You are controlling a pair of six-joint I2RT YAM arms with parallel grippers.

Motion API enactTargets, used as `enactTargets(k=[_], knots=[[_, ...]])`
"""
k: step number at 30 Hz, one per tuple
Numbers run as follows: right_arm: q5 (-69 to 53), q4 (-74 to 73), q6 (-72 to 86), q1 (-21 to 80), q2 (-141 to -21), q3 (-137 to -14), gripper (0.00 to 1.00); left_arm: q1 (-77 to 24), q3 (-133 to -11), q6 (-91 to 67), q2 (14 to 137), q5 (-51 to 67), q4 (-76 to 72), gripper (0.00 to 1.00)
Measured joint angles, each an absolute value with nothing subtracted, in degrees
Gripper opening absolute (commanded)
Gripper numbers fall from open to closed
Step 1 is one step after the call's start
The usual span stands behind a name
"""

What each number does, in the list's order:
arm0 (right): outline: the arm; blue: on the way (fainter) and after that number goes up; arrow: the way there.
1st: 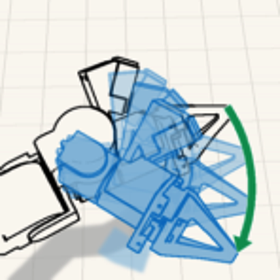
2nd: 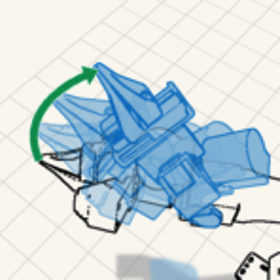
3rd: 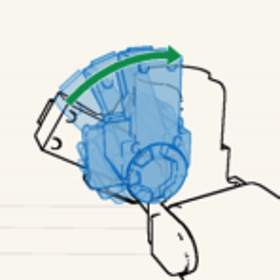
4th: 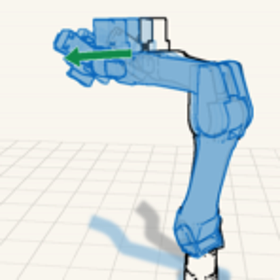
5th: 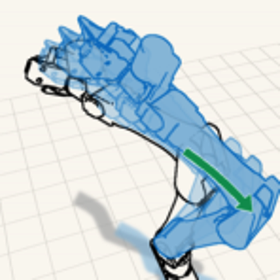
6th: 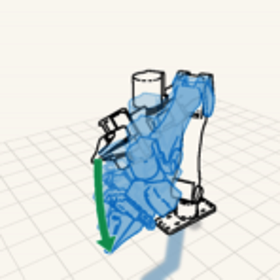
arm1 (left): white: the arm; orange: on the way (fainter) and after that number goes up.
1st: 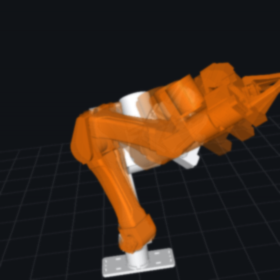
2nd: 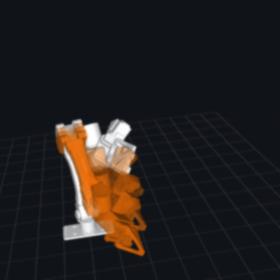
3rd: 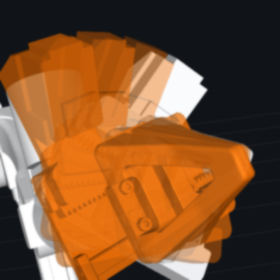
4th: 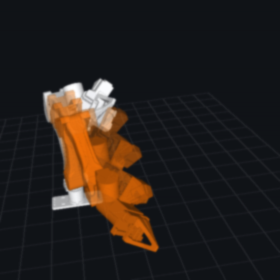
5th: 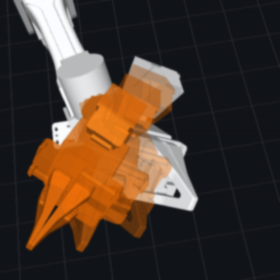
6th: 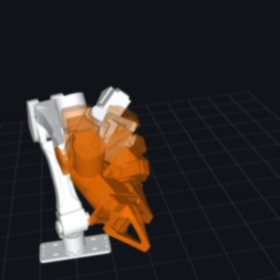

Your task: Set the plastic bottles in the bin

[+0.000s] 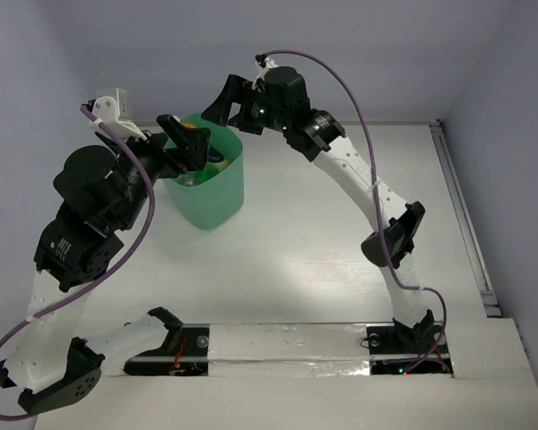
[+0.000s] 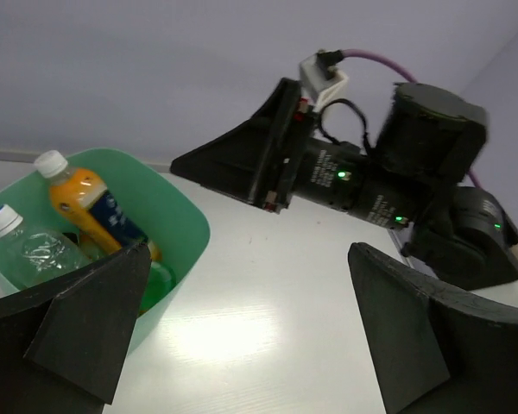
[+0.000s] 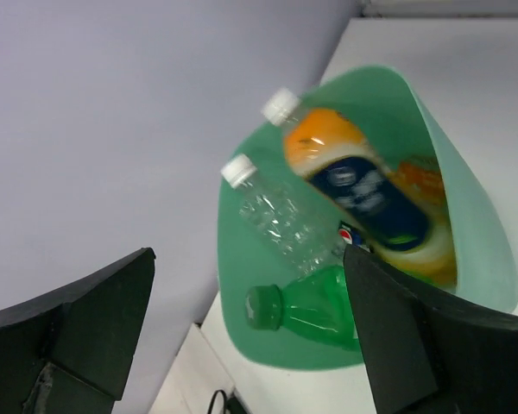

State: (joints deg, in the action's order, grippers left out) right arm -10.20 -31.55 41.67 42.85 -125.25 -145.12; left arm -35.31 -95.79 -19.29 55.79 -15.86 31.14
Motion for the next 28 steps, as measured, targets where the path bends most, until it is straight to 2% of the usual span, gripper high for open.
enactTargets(k=[3,5,6,7,8,10,16,17,18,19,20,22,25,28], knots=[[-10.11,-30.83,41.67,42.85,-122.65,-145.05,0.95,-35.31,-96.62,-18.94,56.27,-16.56,31.22,0.99],[-9.82,-29.85,41.06,42.85,-119.48,-143.61,0.79,-35.31,-97.49,-18.83,56.84,-17.04,31.46,0.99],[-9.56,-29.36,40.53,42.85,-117.01,-141.99,0.67,-35.31,-97.91,-18.76,57.1,-17.28,31.53,0.99],[-9.1,-28.93,40.03,42.85,-114.41,-140.27,0.33,-35.31,-98.32,-18.72,57.32,-17.54,31.62,0.99],[-8.51,-28.05,39.11,42.85,-111.26,-137.29,0.17,-35.31,-98.56,-18.7,57.58,-17.85,31.62,0.99],[-7.31,-26.65,37.93,42.83,-103.42,-129.69,0.0,-35.31,-98.85,-18.68,57.91,-18.52,31.73,0.99],[0.62,-21.74,32.12,42.72,-74.87,-102.28,0.0,-35.31,-99.04,-18.7,58.41,-19.55,33.39,0.99],[2.85,-21.74,31.29,42.72,-69.73,-97.89,0.01,-35.31,-99.04,-18.72,58.41,-19.55,33.69,0.99],[4.95,-21.54,30.61,42.72,-65.04,-93.78,0.14,-35.31,-99.04,-18.79,58.41,-19.51,34.02,0.99],[7.22,-21.8,30.22,42.72,-60.51,-89.95,0.55,-35.31,-99.04,-18.94,58.41,-19.51,34.22,0.99],[9.67,-22.24,29.93,42.72,-56.75,-86.8,0.73,-35.31,-99.02,-19.07,58.41,-19.49,34.37,0.99],[14.87,-23.62,29.34,42.72,-49.01,-81.87,1.0,-35.31,-98.87,-19.46,58.37,-19.16,34.33,0.99],[21.82,-26.35,29.26,42.65,-40.71,-77.47,1.0,-35.31,-97.38,-20.16,57.84,-18.09,33.71,0.99],[26.57,-29.21,29.36,42.39,-37.34,-76.12,1.0,-35.31,-95.2,-21.06,57.21,-16.82,32.77,0.99]])
